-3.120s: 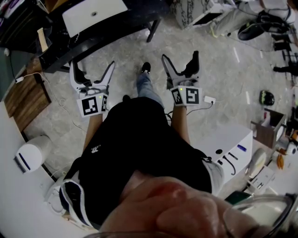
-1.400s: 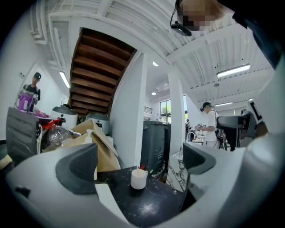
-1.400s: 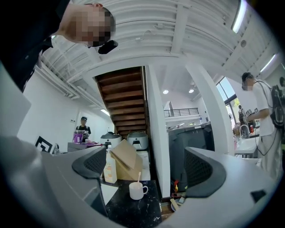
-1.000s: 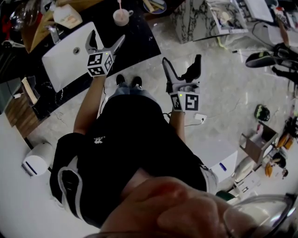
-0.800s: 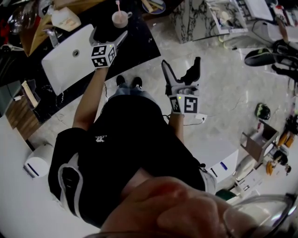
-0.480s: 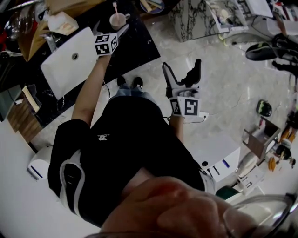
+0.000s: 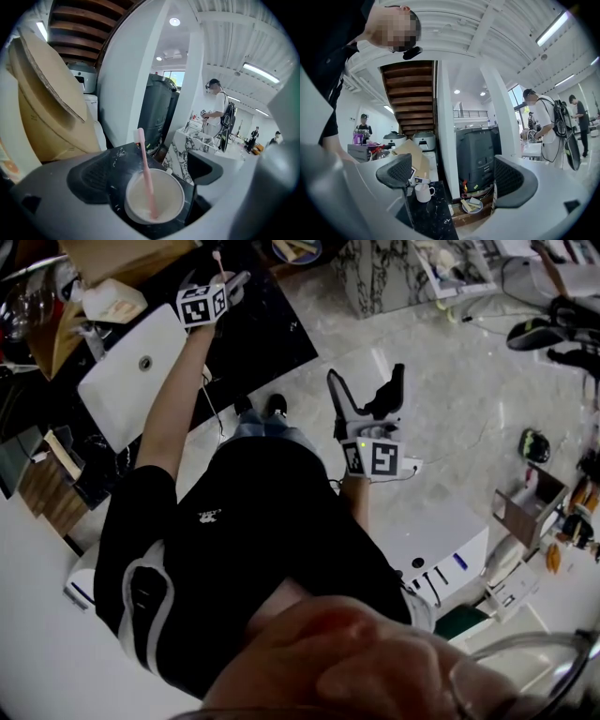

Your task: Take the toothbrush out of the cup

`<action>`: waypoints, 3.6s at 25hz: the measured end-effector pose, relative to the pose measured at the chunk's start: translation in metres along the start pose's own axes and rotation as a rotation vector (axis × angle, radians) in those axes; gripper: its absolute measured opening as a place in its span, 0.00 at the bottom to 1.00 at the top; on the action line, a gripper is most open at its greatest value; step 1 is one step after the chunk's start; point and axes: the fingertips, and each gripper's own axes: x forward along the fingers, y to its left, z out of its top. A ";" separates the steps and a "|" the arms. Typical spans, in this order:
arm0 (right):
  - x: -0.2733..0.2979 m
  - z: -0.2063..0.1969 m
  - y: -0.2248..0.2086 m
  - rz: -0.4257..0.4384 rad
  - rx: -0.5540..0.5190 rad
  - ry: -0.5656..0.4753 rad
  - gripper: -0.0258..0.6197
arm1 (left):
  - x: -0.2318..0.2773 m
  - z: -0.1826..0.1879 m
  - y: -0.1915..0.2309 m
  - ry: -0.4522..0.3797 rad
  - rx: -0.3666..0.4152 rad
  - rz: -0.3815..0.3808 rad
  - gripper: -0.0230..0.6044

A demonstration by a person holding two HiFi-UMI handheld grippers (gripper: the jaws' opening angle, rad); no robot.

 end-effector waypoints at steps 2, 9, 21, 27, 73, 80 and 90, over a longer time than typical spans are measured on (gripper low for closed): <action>0.000 -0.001 -0.003 -0.006 -0.006 0.007 0.86 | 0.009 0.000 0.001 0.014 0.000 -0.010 0.81; 0.003 -0.007 -0.012 -0.017 -0.002 0.022 0.86 | 0.016 -0.005 0.011 0.061 -0.014 0.017 0.55; 0.009 -0.012 -0.013 -0.012 0.007 0.035 0.86 | 0.017 0.000 0.017 0.066 0.034 0.037 0.17; 0.011 -0.010 -0.012 -0.006 0.014 0.027 0.86 | 0.018 0.001 0.014 0.062 0.051 0.038 0.11; 0.030 0.008 0.030 0.161 -0.054 -0.031 0.86 | -0.230 0.171 -0.055 -0.515 0.155 -0.041 0.08; 0.031 0.016 0.047 0.200 -0.076 -0.052 0.86 | -0.329 0.172 -0.070 -0.628 0.187 0.036 0.08; 0.021 0.023 0.057 0.203 -0.077 -0.087 0.40 | -0.392 0.128 -0.087 -0.712 0.219 0.161 0.08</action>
